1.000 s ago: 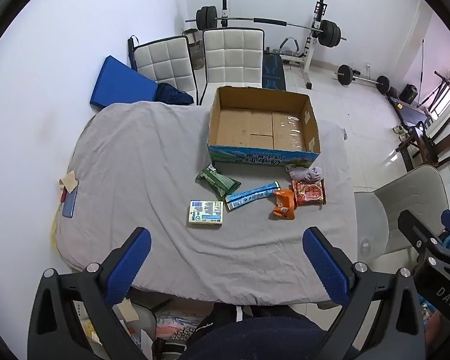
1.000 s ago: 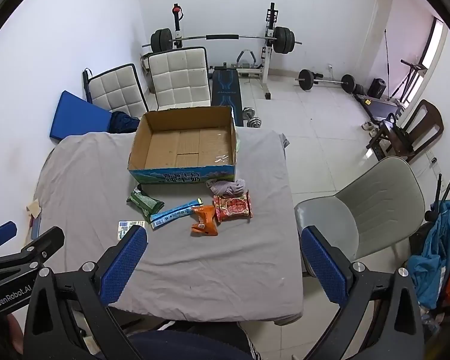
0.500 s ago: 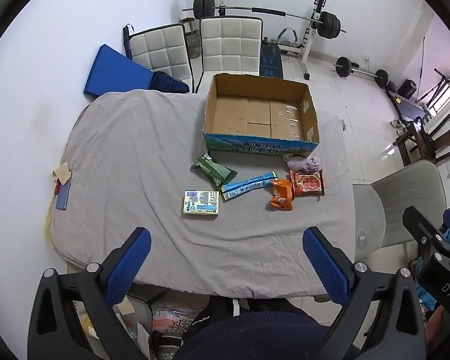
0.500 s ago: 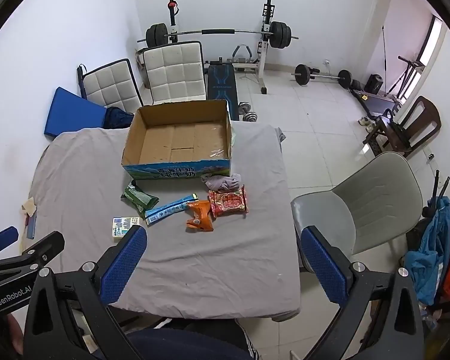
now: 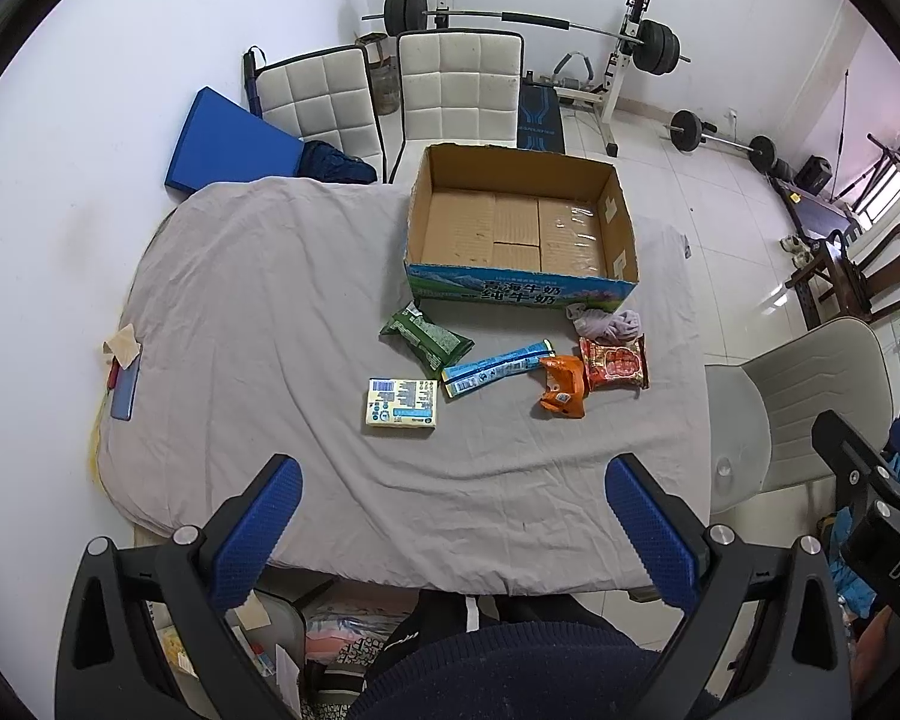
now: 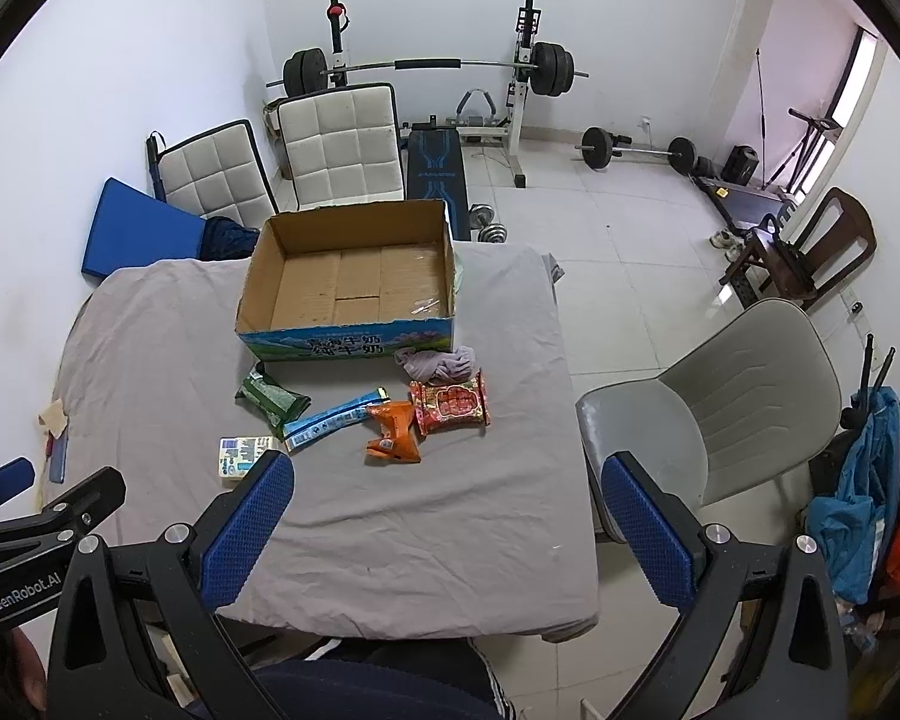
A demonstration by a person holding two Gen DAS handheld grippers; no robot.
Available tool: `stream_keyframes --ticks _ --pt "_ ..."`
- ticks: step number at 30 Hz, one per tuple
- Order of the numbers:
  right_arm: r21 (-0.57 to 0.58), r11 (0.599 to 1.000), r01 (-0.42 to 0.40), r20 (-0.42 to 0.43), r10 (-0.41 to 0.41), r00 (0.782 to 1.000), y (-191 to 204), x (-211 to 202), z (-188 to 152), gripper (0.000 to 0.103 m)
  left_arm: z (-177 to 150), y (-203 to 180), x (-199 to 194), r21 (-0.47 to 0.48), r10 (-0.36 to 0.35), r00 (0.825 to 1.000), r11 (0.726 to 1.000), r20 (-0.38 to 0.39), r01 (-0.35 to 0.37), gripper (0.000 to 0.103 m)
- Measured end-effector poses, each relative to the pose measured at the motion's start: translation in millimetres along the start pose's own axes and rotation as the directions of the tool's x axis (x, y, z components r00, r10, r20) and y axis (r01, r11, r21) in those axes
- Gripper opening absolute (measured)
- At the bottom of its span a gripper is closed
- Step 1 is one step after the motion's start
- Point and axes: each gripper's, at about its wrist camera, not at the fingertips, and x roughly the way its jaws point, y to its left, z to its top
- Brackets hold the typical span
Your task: Organize soft objects
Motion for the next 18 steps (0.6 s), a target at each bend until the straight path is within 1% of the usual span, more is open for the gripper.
stream_keyframes --ticks 18 --pt "-0.005 1.0 0.001 0.006 -0.001 1.0 3 -5 -1 0.103 -1 1 -10 -0.005 -0.001 1.0 1.0 0.03 0.002 0.103"
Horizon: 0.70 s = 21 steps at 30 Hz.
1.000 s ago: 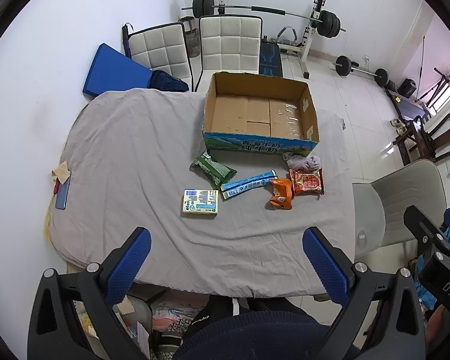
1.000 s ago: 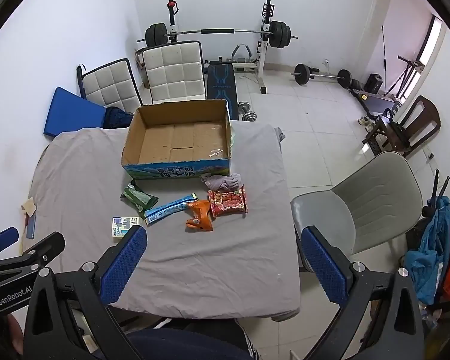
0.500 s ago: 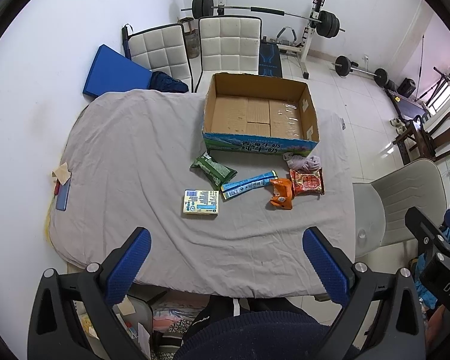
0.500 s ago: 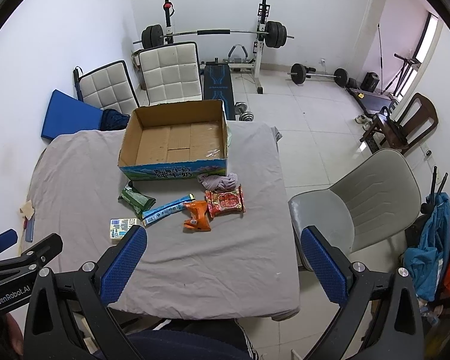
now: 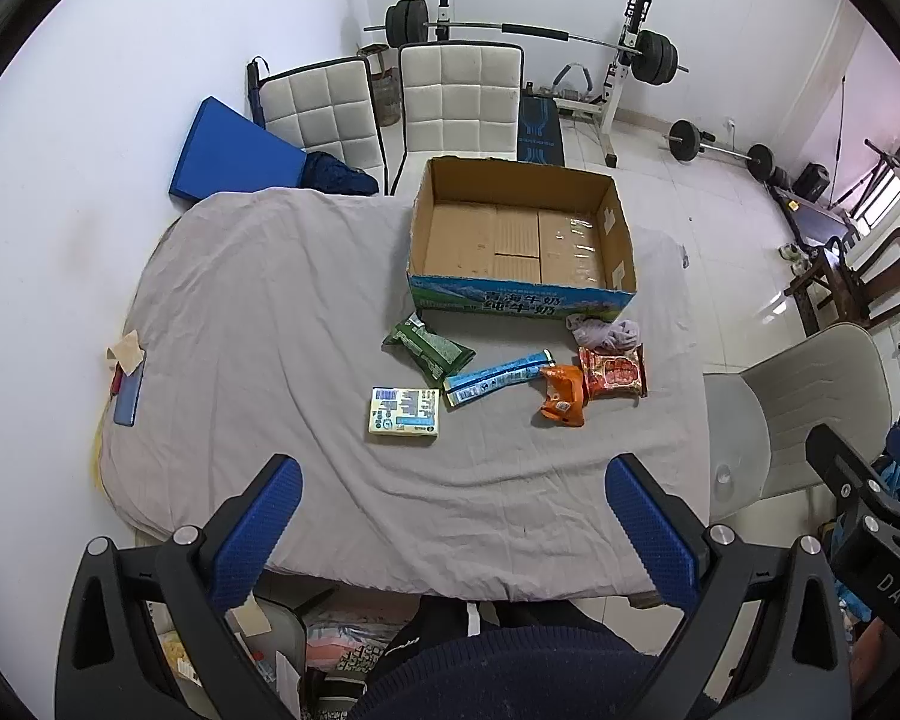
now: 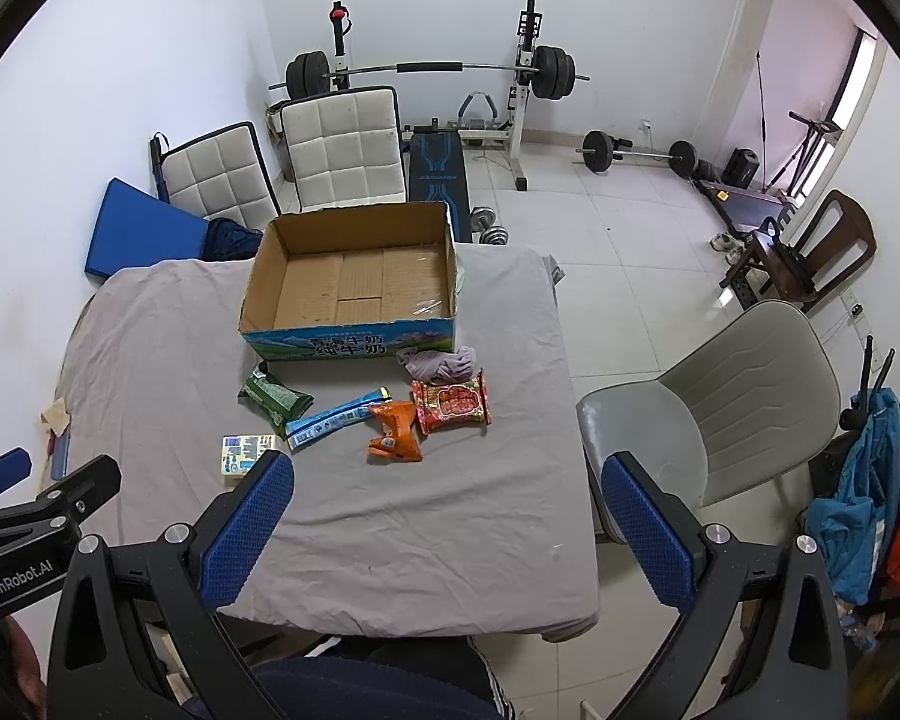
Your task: Organize soft objects
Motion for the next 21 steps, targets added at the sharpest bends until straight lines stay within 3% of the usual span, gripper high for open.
stream_keyframes --ticks 21 --pt "-0.011 1.0 -0.01 0.014 0.01 1.0 2.9 -8.6 3.3 0.103 -0.5 1.9 -5.6 0.003 0.005 1.0 1.0 0.017 -0.005 0.103"
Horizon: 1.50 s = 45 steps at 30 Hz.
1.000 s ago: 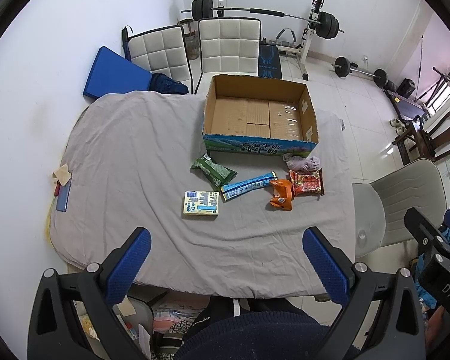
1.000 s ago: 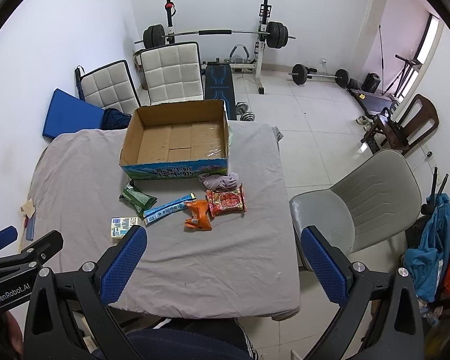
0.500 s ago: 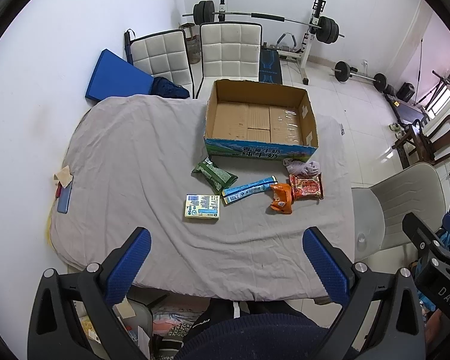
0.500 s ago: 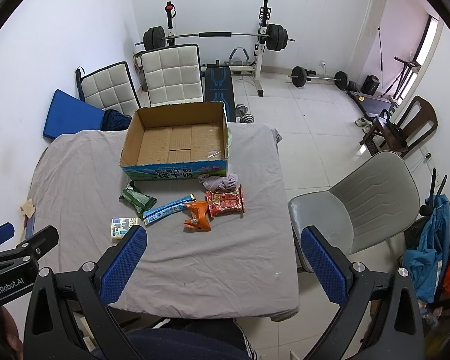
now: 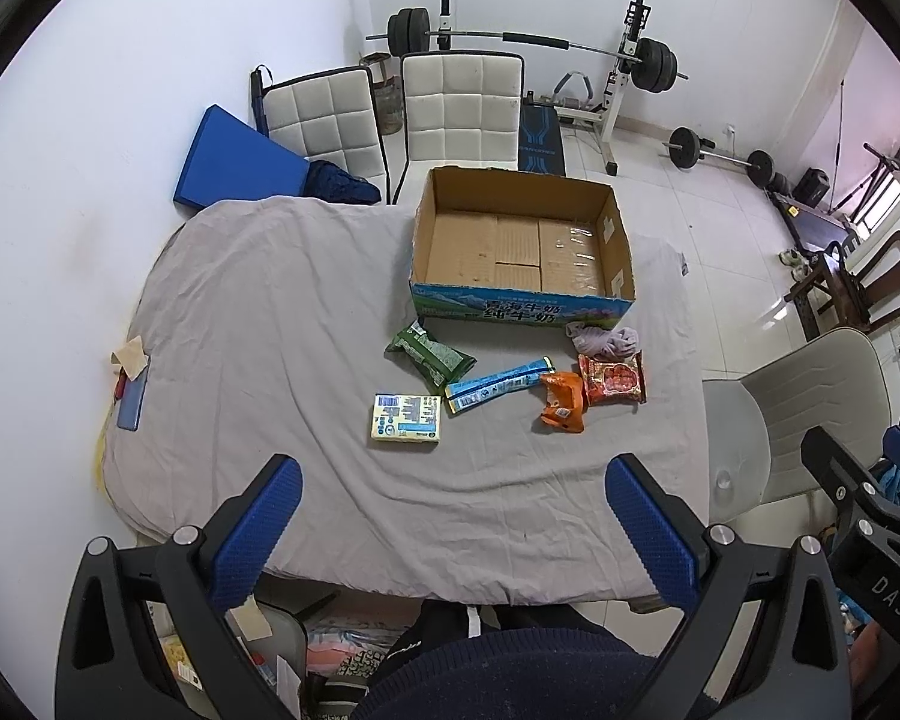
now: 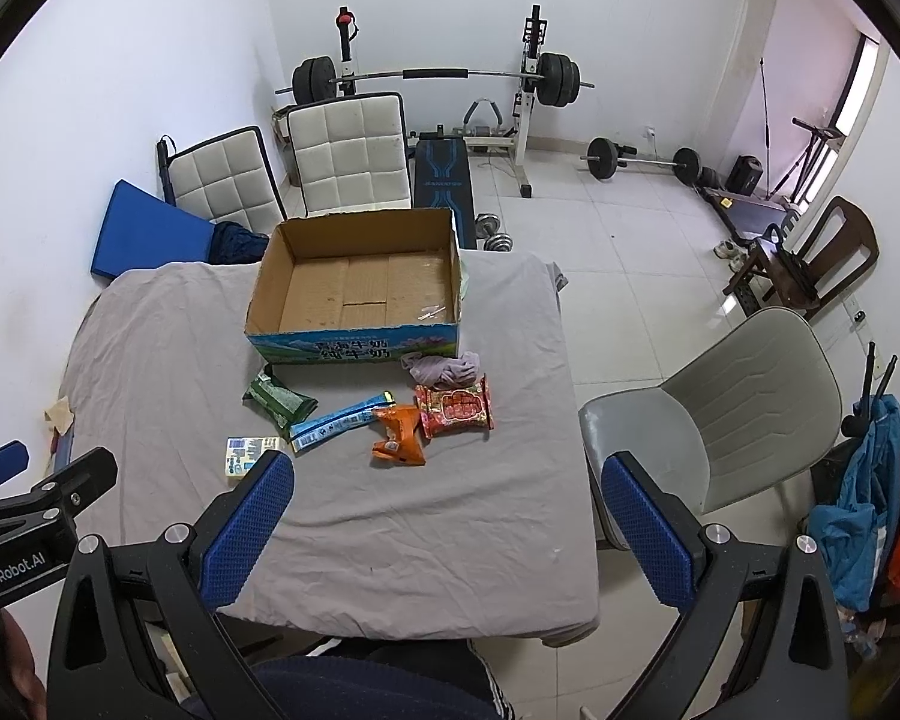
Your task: Organize soft objects
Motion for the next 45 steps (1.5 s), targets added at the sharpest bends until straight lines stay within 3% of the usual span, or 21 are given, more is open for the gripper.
stream_keyframes --ticks 24,29,33,38,42,45 --pt "-0.012 1.0 -0.014 0.007 0.014 1.0 -5 1 -1 0.103 1 -2 -1 -0.008 -0.002 1.0 1.0 -0.001 0.002 0.103" --pt "0.014 0.999 -0.044 -0.031 0.044 0.999 -14 34 1 0.103 8 10 26 -0.076 0.017 0.999 0.997 -0.028 -0.019 0.103" --pt "0.056 0.995 -0.083 -0.124 0.089 0.988 -22 101 7 0.103 12 35 81 -0.182 0.005 0.992 0.983 -0.125 -0.028 0.103" --pt "0.06 0.995 -0.081 -0.253 0.094 0.963 -18 207 7 0.103 5 79 173 -0.369 -0.079 0.956 0.929 -0.281 -0.032 0.103" --pt "0.035 0.994 -0.103 -0.378 0.109 0.919 -2 301 3 0.103 -8 110 250 -0.548 -0.185 0.912 0.835 -0.365 -0.05 0.103" --pt "0.035 0.993 -0.11 -0.439 0.114 0.891 10 359 2 0.103 -19 121 303 -0.645 -0.275 0.867 0.761 -0.415 -0.067 0.103"
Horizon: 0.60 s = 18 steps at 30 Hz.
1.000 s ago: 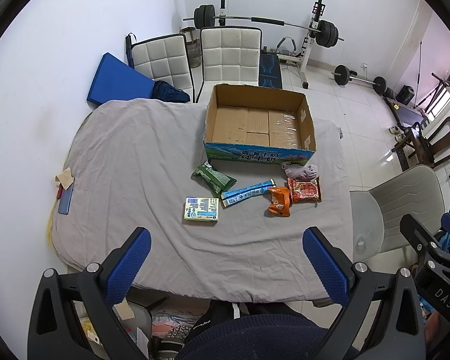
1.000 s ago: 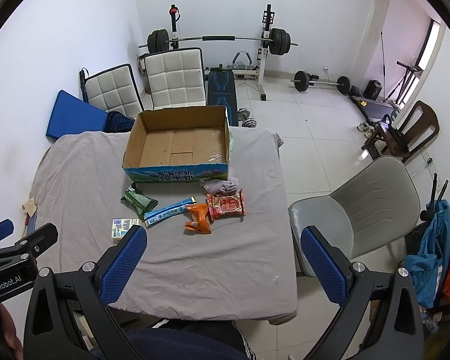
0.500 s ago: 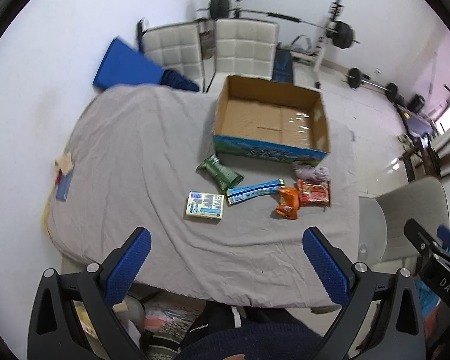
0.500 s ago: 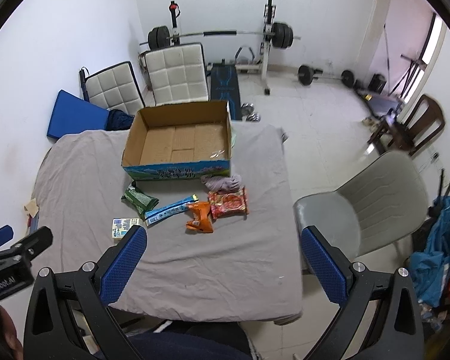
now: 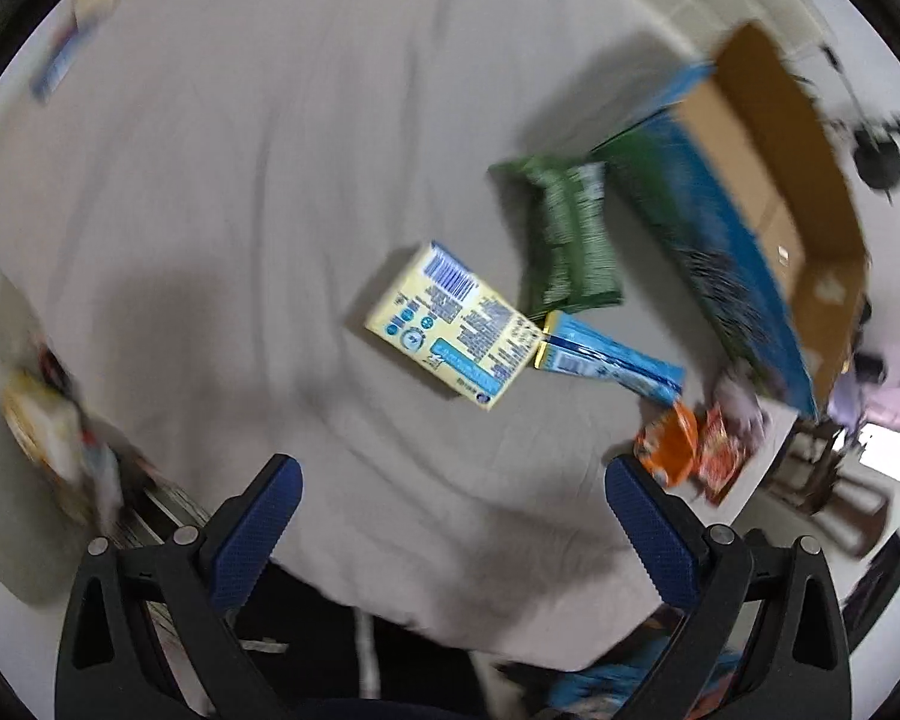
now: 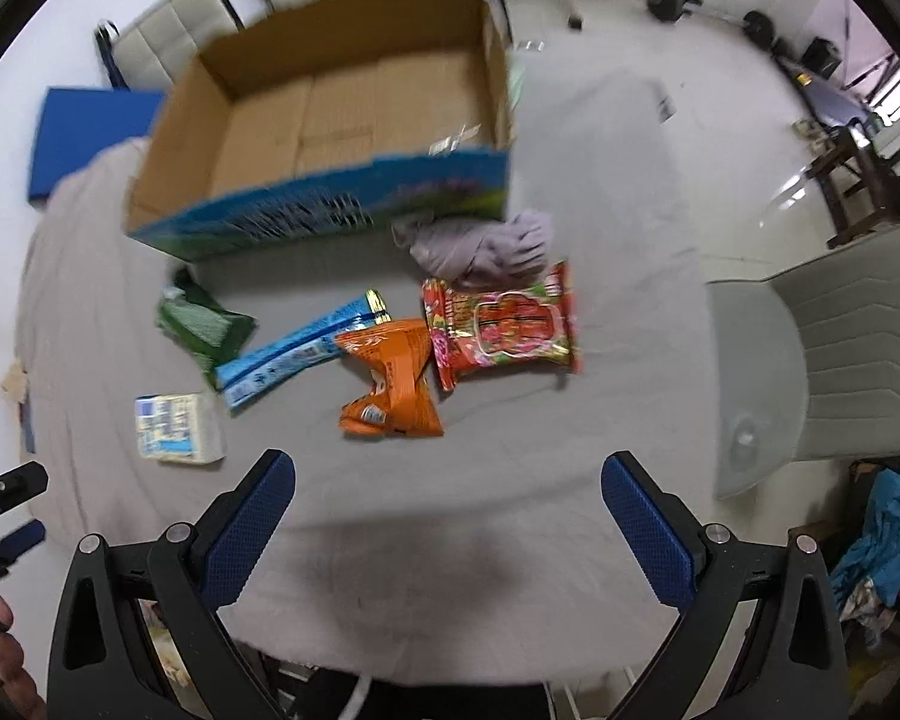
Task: Organize soft objects
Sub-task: 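Grasp the yellow tissue pack with the left tool while the right tool grasps the green snack bag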
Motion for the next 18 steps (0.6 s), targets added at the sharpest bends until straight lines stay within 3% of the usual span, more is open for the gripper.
stream_keyframes --ticks 6,8,13,14,16,18 --pt "0.041 0.999 0.026 -0.066 -0.023 0.998 -2 57 32 0.102 32 9 72 -0.158 -0.057 0.989 0.987 -0.137 0.035 0.103" --pt "0.021 1.0 0.019 -0.07 -0.018 0.997 3 64 39 0.102 37 11 87 -0.212 -0.097 0.983 0.975 -0.153 0.063 0.103" --pt "-0.074 0.997 0.015 -0.06 -0.019 0.998 33 69 46 0.102 47 9 107 -0.277 -0.11 0.982 0.959 -0.155 0.064 0.103" --pt "-0.095 0.995 0.014 -0.059 -0.02 0.998 39 69 47 0.102 48 7 108 -0.274 -0.101 0.985 0.96 -0.143 0.058 0.101" --pt "-0.134 0.991 0.016 -0.061 -0.025 0.998 53 67 49 0.102 47 5 107 -0.252 -0.072 0.989 0.967 -0.127 0.038 0.084" --pt "-0.181 0.984 0.0 -0.065 -0.012 0.998 70 64 51 0.102 43 5 102 -0.201 -0.055 0.993 0.979 -0.106 0.033 0.078"
